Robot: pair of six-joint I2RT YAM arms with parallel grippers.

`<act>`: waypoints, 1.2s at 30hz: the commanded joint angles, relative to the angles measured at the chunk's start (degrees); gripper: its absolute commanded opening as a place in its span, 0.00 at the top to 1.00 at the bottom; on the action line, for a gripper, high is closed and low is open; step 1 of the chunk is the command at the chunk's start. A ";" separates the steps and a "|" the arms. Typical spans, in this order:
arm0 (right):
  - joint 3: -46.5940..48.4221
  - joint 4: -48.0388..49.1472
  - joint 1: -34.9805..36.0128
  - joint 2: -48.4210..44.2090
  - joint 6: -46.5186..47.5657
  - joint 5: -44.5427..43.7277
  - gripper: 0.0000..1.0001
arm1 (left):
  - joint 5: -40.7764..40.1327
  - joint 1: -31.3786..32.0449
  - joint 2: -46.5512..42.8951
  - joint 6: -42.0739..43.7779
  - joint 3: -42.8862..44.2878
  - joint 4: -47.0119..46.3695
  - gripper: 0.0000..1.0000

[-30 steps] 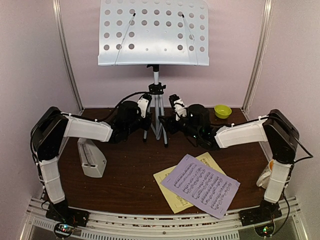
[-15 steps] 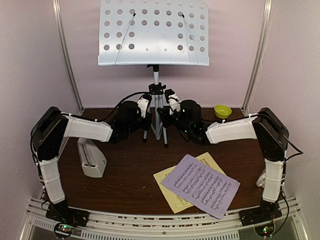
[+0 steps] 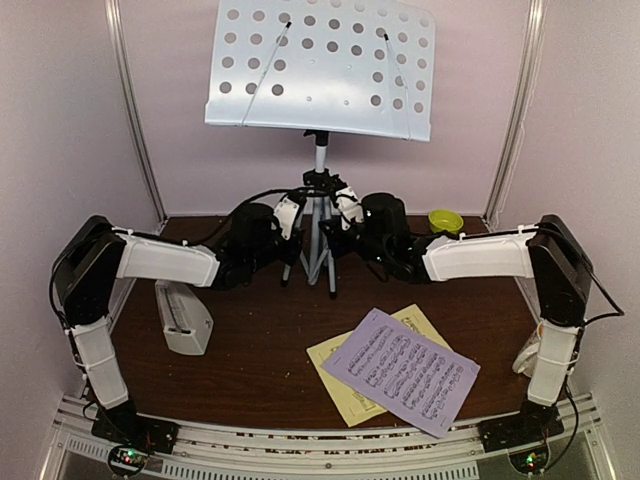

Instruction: Set up the instrument practice props

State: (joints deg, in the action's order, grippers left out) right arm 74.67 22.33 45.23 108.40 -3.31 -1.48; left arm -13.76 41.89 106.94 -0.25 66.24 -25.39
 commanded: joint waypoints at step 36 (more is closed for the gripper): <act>0.85 -20.99 -4.84 -7.76 2.17 -5.92 1.00 | -3.17 -2.16 3.50 3.45 -1.06 5.24 1.00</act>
State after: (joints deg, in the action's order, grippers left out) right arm 72.07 2.87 44.51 98.94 -0.62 1.76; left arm -9.78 43.51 105.25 2.07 61.36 -28.12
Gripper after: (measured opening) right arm 0.133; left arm 0.102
